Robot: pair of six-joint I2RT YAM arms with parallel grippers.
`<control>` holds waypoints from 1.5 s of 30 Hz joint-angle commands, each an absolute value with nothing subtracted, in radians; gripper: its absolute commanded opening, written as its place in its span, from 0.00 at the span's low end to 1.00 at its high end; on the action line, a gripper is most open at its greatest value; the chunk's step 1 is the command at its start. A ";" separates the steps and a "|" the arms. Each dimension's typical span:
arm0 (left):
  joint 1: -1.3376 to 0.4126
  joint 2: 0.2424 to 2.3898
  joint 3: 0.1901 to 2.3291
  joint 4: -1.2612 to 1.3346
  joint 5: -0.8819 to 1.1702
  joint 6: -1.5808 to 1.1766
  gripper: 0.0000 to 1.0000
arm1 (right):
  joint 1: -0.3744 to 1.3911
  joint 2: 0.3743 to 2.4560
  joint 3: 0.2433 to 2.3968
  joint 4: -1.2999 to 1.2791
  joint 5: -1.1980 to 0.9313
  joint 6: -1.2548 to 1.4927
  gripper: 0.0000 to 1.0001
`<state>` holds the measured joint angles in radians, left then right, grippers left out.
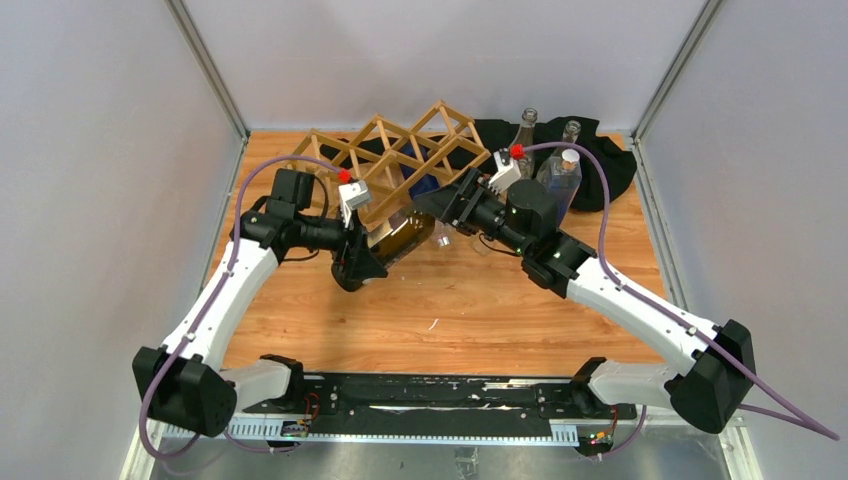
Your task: Take the wine bottle off the wine rack
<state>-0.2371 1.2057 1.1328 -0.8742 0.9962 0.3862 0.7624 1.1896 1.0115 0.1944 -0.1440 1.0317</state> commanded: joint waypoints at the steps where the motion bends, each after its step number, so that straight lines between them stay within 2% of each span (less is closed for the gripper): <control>1: -0.228 1.088 1.026 -0.485 0.984 0.083 0.00 | 0.804 1.202 1.038 0.250 -0.017 1.016 0.75; 5: -0.228 1.102 1.035 -0.558 1.000 0.132 0.00 | 0.804 1.255 1.095 0.236 -0.024 0.976 0.69; 11: -0.229 1.119 1.042 -0.653 1.019 0.216 0.00 | 0.804 1.320 1.124 0.251 -0.043 0.956 0.51; 18: -0.229 1.111 1.025 -0.721 1.059 0.285 0.00 | 0.804 1.360 1.149 0.241 -0.029 0.895 0.41; 19: -0.229 1.111 1.023 -0.733 1.063 0.295 0.00 | 0.805 1.366 1.151 0.242 -0.030 0.889 0.37; 21: -0.229 1.110 1.019 -0.754 1.059 0.312 0.00 | 0.804 1.373 1.158 0.246 -0.039 0.864 0.16; 22: -0.229 1.112 1.020 -0.769 1.039 0.317 0.11 | 0.804 1.374 1.163 0.236 -0.040 0.854 0.04; 23: -0.229 1.120 1.026 -0.790 1.021 0.331 0.28 | 0.804 1.369 1.165 0.224 -0.039 0.839 0.00; 24: -0.229 1.129 1.037 -0.822 0.999 0.352 0.48 | 0.804 1.362 1.163 0.216 -0.038 0.821 0.00; 25: -0.229 1.136 1.050 -0.855 0.970 0.369 0.62 | 0.804 1.344 1.156 0.210 -0.033 0.806 0.00; 28: -0.229 1.149 1.076 -0.907 0.894 0.424 0.98 | 0.805 1.290 1.123 0.196 -0.025 0.753 0.00; 36: -0.227 1.174 1.137 -0.987 0.795 0.489 1.00 | 0.804 1.120 1.042 0.024 -0.001 0.595 0.00; 45: -0.216 1.258 1.227 -1.028 0.572 0.505 1.00 | 0.804 0.922 0.968 -0.174 0.248 0.341 0.00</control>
